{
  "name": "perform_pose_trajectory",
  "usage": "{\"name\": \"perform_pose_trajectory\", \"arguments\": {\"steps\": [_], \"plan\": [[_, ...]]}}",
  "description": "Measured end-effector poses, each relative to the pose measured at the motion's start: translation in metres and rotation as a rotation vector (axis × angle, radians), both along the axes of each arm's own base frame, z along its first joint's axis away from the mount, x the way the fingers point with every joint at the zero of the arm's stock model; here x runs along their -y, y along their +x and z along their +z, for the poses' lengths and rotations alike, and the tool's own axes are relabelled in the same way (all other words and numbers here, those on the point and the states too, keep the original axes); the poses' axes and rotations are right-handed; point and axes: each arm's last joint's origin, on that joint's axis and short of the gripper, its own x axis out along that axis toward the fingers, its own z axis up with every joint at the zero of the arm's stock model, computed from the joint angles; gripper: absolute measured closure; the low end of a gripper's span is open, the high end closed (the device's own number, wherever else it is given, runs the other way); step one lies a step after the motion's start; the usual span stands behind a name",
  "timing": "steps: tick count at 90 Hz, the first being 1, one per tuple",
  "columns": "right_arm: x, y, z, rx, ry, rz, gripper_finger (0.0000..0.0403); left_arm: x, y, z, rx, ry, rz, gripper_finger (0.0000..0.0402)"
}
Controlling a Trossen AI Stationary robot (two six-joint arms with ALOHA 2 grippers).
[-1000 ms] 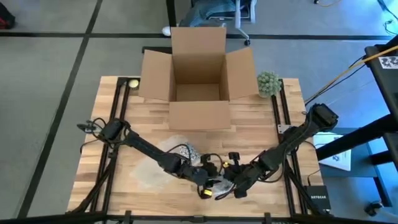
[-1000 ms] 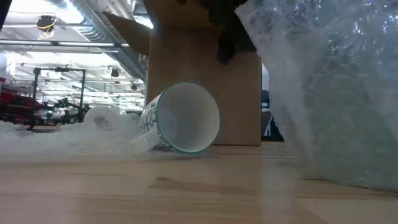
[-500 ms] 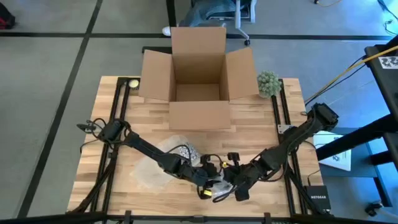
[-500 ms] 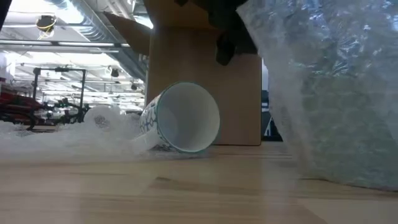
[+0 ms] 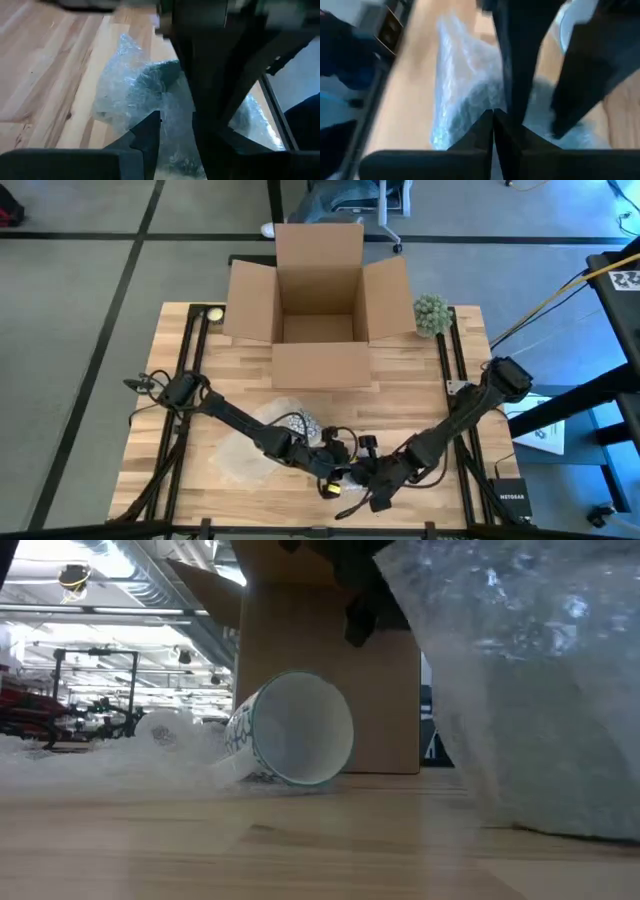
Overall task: Wrap mug
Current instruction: Wrap the green mug with the right transparent bubble wrap
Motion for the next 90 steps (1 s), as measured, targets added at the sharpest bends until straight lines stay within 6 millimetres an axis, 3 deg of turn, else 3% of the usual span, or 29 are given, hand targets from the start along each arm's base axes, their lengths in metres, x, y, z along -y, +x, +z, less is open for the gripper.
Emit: {"name": "perform_pose_trajectory", "arguments": {"steps": [37, 67, 90], "plan": [[0.009, 0.002, -0.008, -0.058, -0.039, -0.032, 0.0402, 0.001, -0.001, 0.002, -0.006, 0.012, -0.027, 0.0299], [0.009, 0.001, -0.009, -0.071, -0.039, -0.043, 0.0402, 0.006, -0.031, 0.043, -0.068, 0.018, -0.038, 0.0299], [0.009, 0.001, -0.009, -0.069, -0.041, -0.043, 0.0402, 0.023, -0.050, 0.029, -0.209, 0.043, -0.042, 0.0299]]}}
